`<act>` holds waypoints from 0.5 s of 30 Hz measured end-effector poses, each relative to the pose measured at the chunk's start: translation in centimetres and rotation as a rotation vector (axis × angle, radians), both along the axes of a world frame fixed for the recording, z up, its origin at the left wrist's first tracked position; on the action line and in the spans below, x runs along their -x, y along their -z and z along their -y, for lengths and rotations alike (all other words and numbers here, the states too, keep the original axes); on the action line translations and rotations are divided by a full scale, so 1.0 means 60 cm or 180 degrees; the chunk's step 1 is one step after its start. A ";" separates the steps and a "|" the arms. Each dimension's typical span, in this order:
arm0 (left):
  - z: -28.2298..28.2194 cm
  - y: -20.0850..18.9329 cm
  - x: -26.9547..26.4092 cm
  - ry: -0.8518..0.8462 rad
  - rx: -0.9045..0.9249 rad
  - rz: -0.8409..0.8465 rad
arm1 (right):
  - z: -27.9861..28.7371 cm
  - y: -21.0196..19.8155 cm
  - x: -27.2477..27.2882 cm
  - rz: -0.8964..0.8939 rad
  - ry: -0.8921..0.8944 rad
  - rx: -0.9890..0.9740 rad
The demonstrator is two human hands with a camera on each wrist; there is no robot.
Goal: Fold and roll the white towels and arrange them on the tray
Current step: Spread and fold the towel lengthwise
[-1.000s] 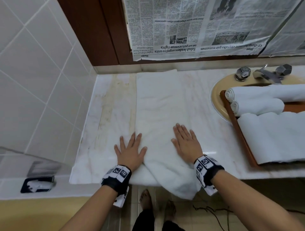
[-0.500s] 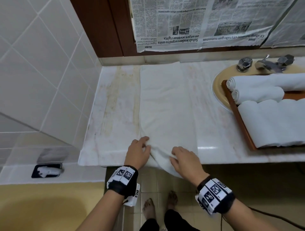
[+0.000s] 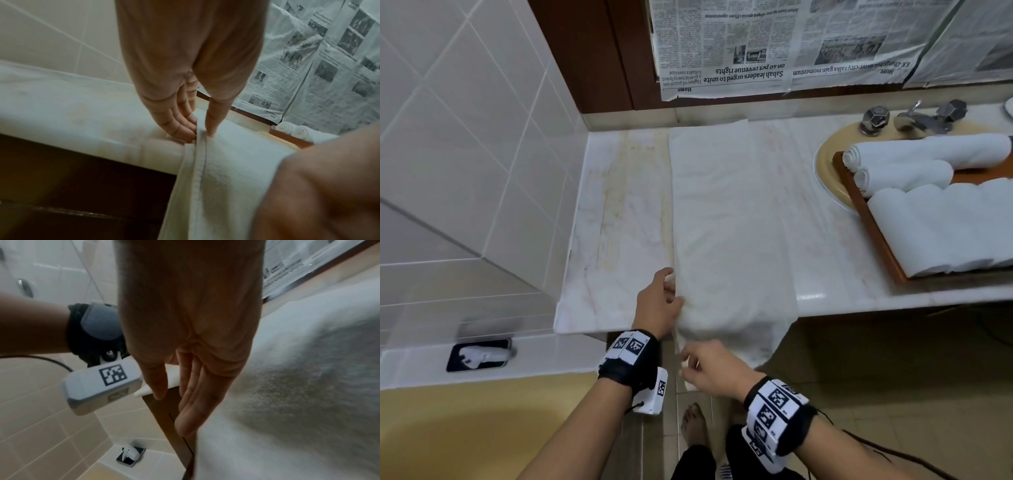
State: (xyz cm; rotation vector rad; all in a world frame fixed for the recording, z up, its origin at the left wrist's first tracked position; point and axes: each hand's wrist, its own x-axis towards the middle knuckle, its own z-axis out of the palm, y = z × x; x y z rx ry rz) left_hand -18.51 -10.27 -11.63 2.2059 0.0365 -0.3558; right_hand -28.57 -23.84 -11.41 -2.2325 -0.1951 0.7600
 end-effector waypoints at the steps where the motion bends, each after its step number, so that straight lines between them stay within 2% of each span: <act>1: -0.003 0.002 0.001 0.0053 -0.0110 0.0047 | 0.006 -0.001 -0.002 0.0166 0.0084 -0.0052; 6: -0.004 0.017 0.006 0.0086 -0.0483 0.0192 | 0.075 0.003 -0.054 0.1465 0.0810 0.0321; 9: 0.014 0.019 0.009 -0.0003 -0.0856 0.0202 | 0.121 0.029 -0.097 0.1963 0.0822 0.0898; 11: 0.039 0.021 0.009 0.0108 -0.1268 0.0440 | 0.136 0.044 -0.119 0.1883 0.0636 0.1236; 13: 0.068 0.021 0.007 0.0395 -0.1411 0.0673 | 0.136 0.057 -0.131 0.1730 0.0502 0.1367; 15: 0.092 0.033 -0.001 0.0834 -0.1583 0.0576 | 0.131 0.073 -0.135 0.1662 0.0376 0.1488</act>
